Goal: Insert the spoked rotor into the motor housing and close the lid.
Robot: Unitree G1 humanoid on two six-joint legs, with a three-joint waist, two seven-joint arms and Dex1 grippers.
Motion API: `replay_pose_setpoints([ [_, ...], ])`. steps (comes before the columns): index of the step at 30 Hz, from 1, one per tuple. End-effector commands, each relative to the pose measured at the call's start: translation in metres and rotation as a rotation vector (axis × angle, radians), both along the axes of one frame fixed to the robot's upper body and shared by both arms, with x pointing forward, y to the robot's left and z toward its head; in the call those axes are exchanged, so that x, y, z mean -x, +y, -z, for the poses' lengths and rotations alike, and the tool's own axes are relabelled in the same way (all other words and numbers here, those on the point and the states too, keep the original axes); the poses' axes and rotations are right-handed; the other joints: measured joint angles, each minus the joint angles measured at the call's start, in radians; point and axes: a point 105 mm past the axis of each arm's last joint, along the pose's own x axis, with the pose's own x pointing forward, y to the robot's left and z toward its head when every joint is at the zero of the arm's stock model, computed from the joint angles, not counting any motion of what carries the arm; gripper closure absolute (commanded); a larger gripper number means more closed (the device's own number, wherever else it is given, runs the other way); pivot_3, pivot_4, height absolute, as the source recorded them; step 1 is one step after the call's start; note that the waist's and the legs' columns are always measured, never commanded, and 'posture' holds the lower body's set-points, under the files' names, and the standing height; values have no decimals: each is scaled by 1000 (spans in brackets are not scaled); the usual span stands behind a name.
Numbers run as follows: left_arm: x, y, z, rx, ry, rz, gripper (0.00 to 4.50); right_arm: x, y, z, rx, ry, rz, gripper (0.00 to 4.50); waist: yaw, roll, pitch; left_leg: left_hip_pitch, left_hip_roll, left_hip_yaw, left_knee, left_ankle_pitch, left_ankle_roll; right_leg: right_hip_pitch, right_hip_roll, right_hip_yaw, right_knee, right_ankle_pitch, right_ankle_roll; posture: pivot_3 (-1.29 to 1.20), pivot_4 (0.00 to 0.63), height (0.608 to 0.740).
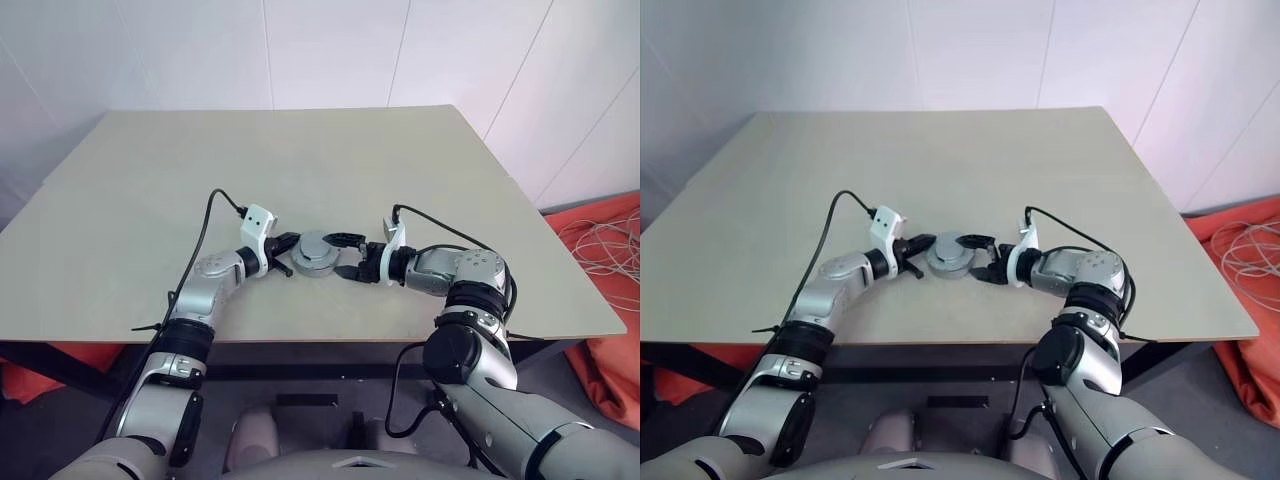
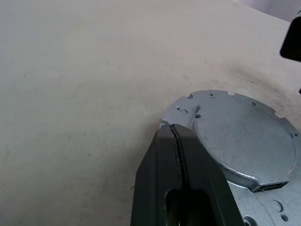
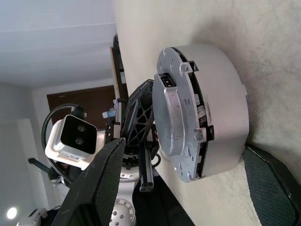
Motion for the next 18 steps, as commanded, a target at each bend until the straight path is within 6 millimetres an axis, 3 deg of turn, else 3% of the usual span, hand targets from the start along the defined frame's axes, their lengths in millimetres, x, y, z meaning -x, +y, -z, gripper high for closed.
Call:
replay_pose_setpoints([
  [1, 1, -7, -1, -3, 4, 33, 4500, -3, -2, -4, 3, -19, 19, 419, 0, 0, 0, 0, 0, 0, 0, 0, 0, 0, 0, 0, 0, 0, 0, 0, 0, 740],
  [10, 2, -7, -1, -3, 7, 33, 4500, -3, -8, -1, -57, -13, 68, 3271, 1, 1, 0, 0, 0, 0, 0, 0, 0, -1, 0, 0, 0, 0, 0, 0, 0, 740],
  [18, 2, -6, -1, 6, 12, 30, 4500, -2, -5, -4, -80, -34, 64, 3349, 3, 1, 0, 0, 0, 0, -1, 0, -1, -1, 0, 0, 0, 0, 0, 0, 0, 740],
])
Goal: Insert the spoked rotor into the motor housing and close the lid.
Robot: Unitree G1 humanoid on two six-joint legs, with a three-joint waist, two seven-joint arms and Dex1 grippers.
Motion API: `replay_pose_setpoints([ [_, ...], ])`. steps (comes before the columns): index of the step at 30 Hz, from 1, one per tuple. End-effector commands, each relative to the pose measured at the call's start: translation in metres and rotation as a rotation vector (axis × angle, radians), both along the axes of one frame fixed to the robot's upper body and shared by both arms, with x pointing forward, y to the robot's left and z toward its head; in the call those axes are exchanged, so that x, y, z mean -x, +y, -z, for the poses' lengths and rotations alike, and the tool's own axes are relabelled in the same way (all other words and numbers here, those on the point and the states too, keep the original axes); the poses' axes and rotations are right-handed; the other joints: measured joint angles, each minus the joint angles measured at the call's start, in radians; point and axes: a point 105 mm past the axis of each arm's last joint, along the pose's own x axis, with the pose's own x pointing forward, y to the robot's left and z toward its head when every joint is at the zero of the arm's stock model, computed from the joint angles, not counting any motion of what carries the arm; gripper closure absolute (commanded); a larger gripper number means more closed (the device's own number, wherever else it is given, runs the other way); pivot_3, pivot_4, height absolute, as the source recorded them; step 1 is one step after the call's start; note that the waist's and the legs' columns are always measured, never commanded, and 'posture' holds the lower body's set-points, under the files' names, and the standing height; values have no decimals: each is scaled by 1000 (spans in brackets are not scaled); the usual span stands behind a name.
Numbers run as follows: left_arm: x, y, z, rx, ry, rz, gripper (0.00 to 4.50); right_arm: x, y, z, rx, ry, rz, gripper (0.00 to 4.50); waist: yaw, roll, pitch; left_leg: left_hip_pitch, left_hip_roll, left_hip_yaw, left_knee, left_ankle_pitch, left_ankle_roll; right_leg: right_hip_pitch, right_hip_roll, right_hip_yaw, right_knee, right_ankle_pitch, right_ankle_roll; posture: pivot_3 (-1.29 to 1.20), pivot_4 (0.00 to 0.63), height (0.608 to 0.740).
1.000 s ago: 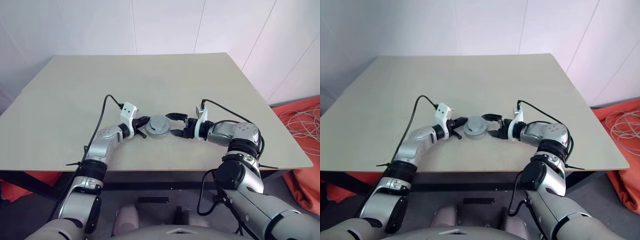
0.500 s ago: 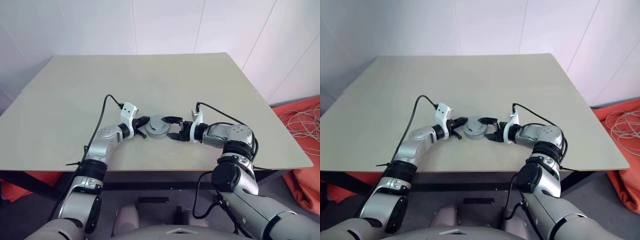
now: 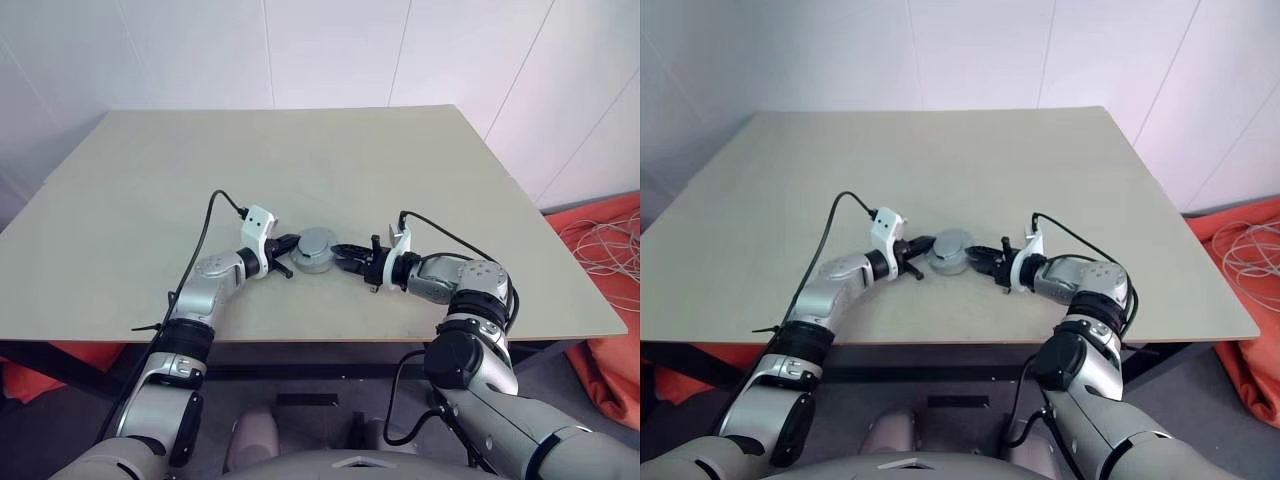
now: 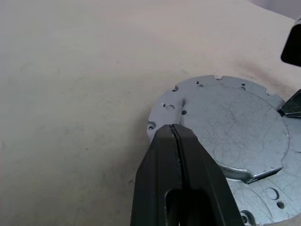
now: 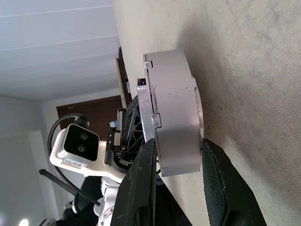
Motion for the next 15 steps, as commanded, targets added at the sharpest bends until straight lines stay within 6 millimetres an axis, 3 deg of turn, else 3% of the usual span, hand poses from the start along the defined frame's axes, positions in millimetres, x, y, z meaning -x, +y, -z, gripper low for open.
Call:
replay_pose_setpoints([
  [1, 0, -5, -4, 22, 0, 13, 4500, -3, 4, -14, -30, -55, -6, 3349, 0, 0, 0, 0, 0, 0, 0, 0, 0, 0, 0, 0, 0, 0, 0, 0, 0, 740],
  [6, -12, 8, -13, 139, 39, -139, 4500, -4, 5, -24, -47, -91, -11, 3349, 0, 0, 0, 0, 0, 0, 0, 0, 0, 0, 0, 0, 0, 0, 0, 0, 0, 740],
  [9, -16, 14, -29, 272, 76, -225, 4500, -5, 4, -30, -67, -116, -7, 3349, -1, 0, 1, -2, 0, 0, 0, 0, 0, -2, 0, 0, 0, 1, -2, 0, 0, 740],
  [13, -17, 39, -39, 438, 142, -304, 4500, -6, 3, -32, -63, -122, -10, 3349, -6, 1, 1, -7, 0, 0, 0, 0, 0, -7, 1, 0, 1, 3, -6, 0, 0, 740],
  [15, -13, 48, -41, 450, 126, -307, 4126, -6, 3, -32, -64, -123, -12, 3349, -6, 1, 1, -8, 0, 0, 0, 0, 0, -8, 1, 0, 1, 4, -6, 0, 0, 740],
])
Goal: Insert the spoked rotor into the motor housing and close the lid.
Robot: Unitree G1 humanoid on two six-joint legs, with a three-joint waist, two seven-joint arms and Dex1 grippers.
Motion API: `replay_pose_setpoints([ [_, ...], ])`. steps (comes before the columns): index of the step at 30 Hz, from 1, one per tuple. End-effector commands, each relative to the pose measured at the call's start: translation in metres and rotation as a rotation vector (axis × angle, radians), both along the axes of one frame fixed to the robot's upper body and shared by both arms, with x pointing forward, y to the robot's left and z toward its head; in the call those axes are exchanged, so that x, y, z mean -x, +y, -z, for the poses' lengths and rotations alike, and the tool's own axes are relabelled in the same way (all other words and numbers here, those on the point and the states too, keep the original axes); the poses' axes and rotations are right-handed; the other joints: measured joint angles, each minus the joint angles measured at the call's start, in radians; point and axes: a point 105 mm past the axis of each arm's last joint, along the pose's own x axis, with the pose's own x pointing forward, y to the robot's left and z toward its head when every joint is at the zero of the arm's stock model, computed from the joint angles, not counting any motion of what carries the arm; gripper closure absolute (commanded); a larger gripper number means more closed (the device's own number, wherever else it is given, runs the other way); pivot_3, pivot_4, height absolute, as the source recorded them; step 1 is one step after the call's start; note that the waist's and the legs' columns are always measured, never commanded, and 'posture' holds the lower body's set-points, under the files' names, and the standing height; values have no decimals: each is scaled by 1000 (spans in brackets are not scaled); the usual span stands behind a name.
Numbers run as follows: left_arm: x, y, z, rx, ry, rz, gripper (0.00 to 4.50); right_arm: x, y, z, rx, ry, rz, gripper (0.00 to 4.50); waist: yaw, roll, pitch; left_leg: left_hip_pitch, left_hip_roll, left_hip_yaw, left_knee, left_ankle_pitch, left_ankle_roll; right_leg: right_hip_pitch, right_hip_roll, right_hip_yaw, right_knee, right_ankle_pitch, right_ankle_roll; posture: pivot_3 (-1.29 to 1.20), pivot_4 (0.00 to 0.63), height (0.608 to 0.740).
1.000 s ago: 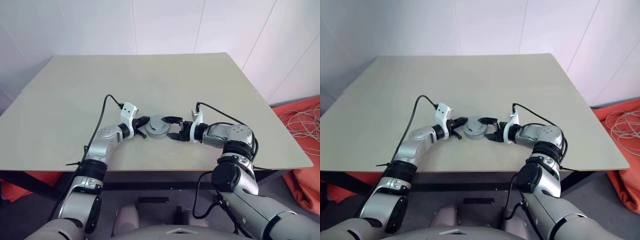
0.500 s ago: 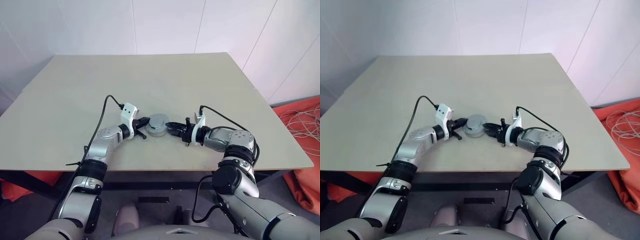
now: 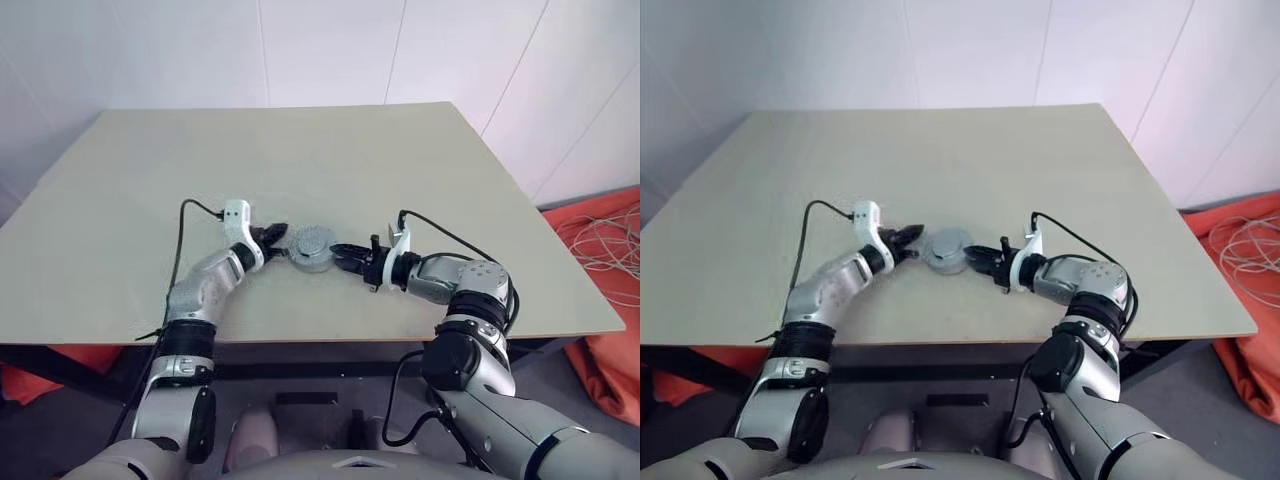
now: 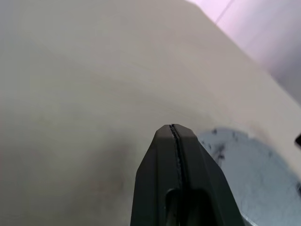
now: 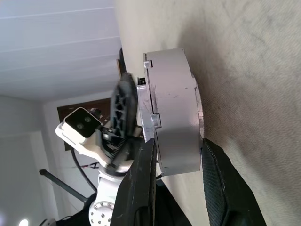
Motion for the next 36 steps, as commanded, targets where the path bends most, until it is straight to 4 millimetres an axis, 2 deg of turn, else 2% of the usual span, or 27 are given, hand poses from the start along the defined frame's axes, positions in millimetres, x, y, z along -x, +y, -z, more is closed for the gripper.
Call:
replay_pose_setpoints([
  [1, 4, 16, -27, 108, -70, -11, 3882, -7, 3, -29, -63, -105, -10, 3349, 0, 0, 0, -1, 0, 0, 0, 0, 0, 0, 0, 0, 0, 0, 0, 0, 0, 740],
  [3, 9, 21, -33, 192, -79, -1, 3288, -6, 4, -30, -68, -111, -18, 3349, 2, 0, 0, -2, 0, 0, 0, 0, 0, -1, 0, 0, 0, 0, 0, 0, 0, 740],
  [5, 11, 34, -27, 198, -42, -48, 2657, -6, 4, -33, -71, -123, -23, 3349, 3, 0, 0, -3, 0, 0, 1, 0, 0, -1, 0, 0, 0, 0, 0, 0, 0, 740],
  [7, 16, 44, -24, 275, 1, -61, 1988, -7, 5, -36, -77, -139, -28, 3349, 3, 0, 0, -3, 0, 0, 1, 0, 0, -2, 0, -1, 0, 0, 0, 0, 0, 740],
  [13, 36, 51, -27, 487, 48, 12, 16, -9, 4, -52, -97, -205, -47, 3349, 5, 0, 0, -4, 0, -1, 2, 0, 0, -2, 0, -1, 0, 0, 1, 0, 0, 740],
  [21, 60, 34, -43, 684, 83, 202, 0, -10, 8, -79, -145, -311, -93, 3349, 8, 0, 0, -4, 0, -1, 3, 0, 0, -2, 0, -1, 0, 0, 2, 0, 0, 740],
  [25, 63, 30, -40, 708, 123, 215, 0, -8, 15, -89, -165, -345, -128, 3349, 8, 0, 0, -4, 0, -1, 3, 0, 0, -2, 1, -1, 0, 0, 1, 0, 0, 740],
  [36, 68, 16, -56, 777, 63, 280, 0, 7, 38, -90, -171, -368, -224, 3349, 9, 0, 0, -5, 0, -1, 4, 0, 0, -1, 1, -1, 0, 0, 3, 0, 0, 740],
])
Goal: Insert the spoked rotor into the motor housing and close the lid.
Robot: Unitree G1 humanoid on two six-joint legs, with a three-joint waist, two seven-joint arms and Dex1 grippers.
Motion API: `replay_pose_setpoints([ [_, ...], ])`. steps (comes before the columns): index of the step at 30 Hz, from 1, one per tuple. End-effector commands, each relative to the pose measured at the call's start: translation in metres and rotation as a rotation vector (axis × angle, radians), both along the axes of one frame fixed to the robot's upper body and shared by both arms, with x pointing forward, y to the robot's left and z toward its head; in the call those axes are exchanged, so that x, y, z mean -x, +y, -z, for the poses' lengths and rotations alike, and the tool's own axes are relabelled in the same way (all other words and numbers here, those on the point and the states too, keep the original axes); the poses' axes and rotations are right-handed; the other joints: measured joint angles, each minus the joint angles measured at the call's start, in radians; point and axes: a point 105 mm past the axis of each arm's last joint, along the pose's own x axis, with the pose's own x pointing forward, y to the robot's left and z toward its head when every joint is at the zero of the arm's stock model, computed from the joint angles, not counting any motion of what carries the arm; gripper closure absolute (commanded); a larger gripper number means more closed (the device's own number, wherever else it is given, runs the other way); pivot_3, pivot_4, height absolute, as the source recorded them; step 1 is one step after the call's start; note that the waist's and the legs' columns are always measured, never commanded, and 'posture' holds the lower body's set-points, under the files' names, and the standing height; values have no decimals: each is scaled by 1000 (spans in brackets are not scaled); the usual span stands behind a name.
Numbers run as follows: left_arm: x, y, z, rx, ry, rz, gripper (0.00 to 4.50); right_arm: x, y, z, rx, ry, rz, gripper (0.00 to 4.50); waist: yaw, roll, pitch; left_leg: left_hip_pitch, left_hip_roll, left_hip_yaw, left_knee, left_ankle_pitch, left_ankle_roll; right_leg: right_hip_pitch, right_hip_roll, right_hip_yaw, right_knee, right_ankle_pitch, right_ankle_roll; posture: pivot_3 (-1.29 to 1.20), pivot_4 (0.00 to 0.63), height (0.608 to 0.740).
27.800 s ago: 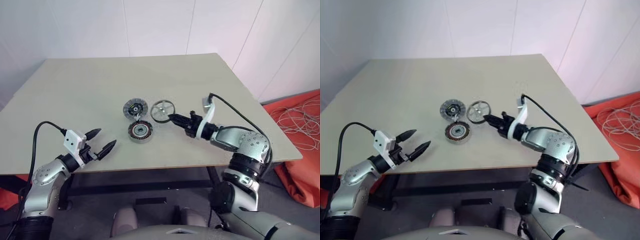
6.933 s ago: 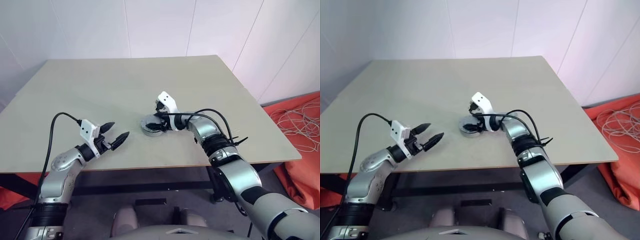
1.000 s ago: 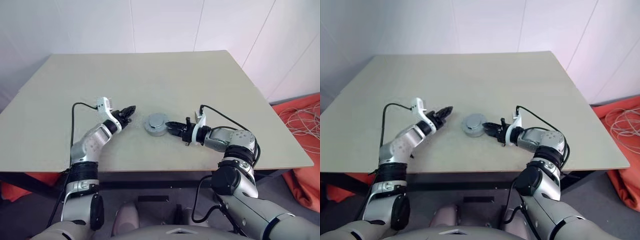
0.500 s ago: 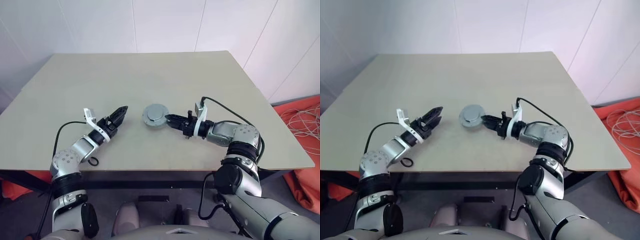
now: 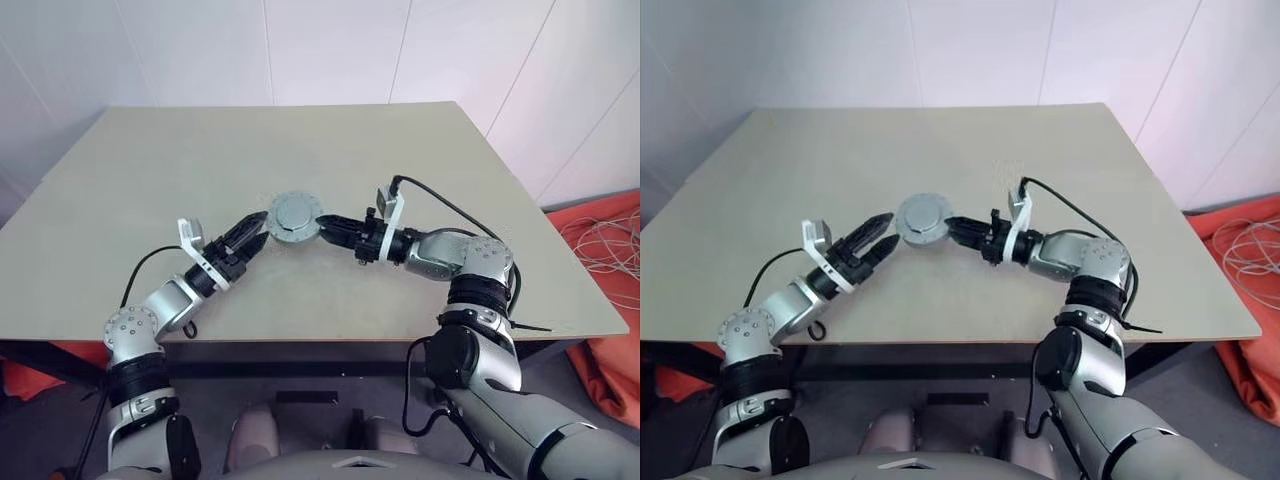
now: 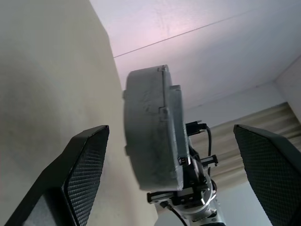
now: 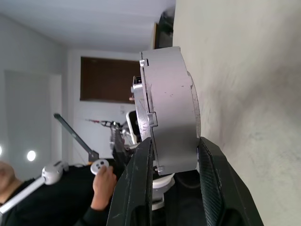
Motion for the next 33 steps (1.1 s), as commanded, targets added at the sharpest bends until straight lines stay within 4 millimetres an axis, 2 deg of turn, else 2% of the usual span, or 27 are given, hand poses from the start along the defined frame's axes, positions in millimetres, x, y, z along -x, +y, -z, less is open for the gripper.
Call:
replay_pose_setpoints([
  [1, 1, -2, -19, 35, -75, 4, 0, 5, 7, -26, -73, -102, -37, 3349, 0, 0, 0, 0, 0, 0, 0, 0, 0, 0, 0, 0, 0, 0, 0, 0, 0, 740],
  [13, 3, -8, -21, 50, -77, 33, 0, 9, 8, -28, -74, -102, -50, 3349, -4, 0, 0, -1, 0, 0, 2, 0, 0, 0, 0, 0, 0, 1, 9, 0, 0, 740],
  [16, 4, -10, -18, 38, -63, 43, 573, 10, 8, -28, -75, -103, -54, 3349, -5, 0, 0, -1, 0, 0, 2, 0, 0, 0, 0, 0, 1, 1, 9, 0, 0, 740],
  [22, 7, -16, -14, 24, -50, 63, 2537, 11, 9, -29, -77, -103, -59, 3349, -6, 0, 0, -1, 0, -1, 3, 0, 0, 0, 0, 0, 1, 1, 10, 0, 0, 740],
  [23, 7, -17, -13, 22, -48, 68, 2743, 11, 9, -29, -78, -103, -61, 3350, -5, 0, 0, -1, 0, -1, 3, 0, 0, 0, 0, 0, 1, 2, 10, 0, 0, 740],
  [29, 9, -23, -14, 23, -50, 90, 2745, 13, 10, -29, -81, -106, -72, 3350, -6, 0, 0, -1, 0, -1, 5, 0, 0, 1, 0, 0, 2, 2, 11, 0, 0, 740],
  [31, 10, -24, -15, 25, -53, 97, 3134, 14, 11, -29, -81, -107, -76, 3350, -6, 0, 0, -1, 0, -1, 6, 0, 0, 1, 0, 0, 2, 3, 11, 0, 0, 740],
  [33, 10, -24, -15, 26, -55, 100, 3253, 15, 11, -29, -78, -110, -81, 3350, -6, 0, 0, -1, 0, -1, 7, 0, 0, 1, 0, 0, 2, 3, 12, 0, 0, 740],
])
